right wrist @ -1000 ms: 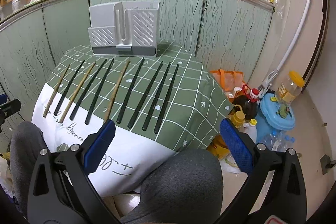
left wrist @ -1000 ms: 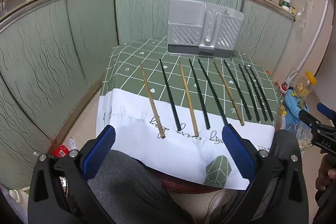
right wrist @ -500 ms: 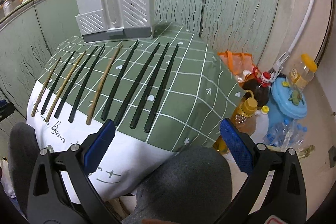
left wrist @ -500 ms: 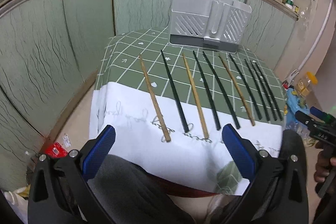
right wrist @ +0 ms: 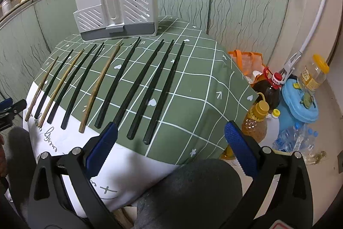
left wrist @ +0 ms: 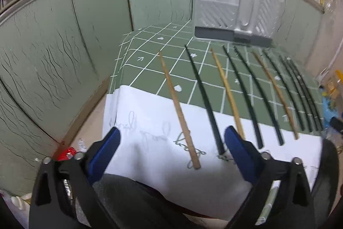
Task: Organize utensils
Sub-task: 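Close the left tool on a wooden chopstick while the right tool grasps a black chopstick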
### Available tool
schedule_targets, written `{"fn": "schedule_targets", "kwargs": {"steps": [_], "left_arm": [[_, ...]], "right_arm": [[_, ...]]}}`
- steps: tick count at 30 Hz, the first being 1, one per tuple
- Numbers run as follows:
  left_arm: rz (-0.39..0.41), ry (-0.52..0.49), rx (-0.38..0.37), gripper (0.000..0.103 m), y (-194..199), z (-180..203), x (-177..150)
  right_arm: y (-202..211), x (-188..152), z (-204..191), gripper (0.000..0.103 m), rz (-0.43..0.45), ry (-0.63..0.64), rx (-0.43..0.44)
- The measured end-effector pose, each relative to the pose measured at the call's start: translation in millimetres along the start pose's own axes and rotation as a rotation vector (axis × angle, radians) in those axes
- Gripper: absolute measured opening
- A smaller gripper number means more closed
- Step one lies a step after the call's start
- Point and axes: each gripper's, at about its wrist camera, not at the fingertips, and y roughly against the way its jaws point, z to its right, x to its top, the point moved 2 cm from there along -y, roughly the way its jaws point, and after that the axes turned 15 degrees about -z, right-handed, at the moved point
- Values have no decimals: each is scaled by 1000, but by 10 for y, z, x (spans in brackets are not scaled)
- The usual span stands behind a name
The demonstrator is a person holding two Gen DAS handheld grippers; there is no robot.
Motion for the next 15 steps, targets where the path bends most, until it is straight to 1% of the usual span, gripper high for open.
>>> {"fn": "schedule_targets", "kwargs": {"steps": [4, 7, 9, 12, 14, 15], "left_arm": [[-8, -5, 37, 85, -96, 28, 27], [-20, 0, 62, 75, -157, 49, 11], [-29, 8, 64, 71, -202, 53, -3], [-42, 13, 54, 61, -255, 66, -25], [-33, 12, 54, 58, -252, 81, -48], [-30, 9, 60, 56, -254, 97, -53]], "right_arm": [[-44, 24, 17, 96, 1, -11, -5], [-60, 43, 17, 96, 8, -13, -16], [-78, 53, 9, 96, 10, -11, -21], [-98, 52, 8, 95, 15, -14, -22], [-106, 57, 11, 94, 16, -11, -25], [-119, 59, 12, 91, 15, -12, -27]]}}
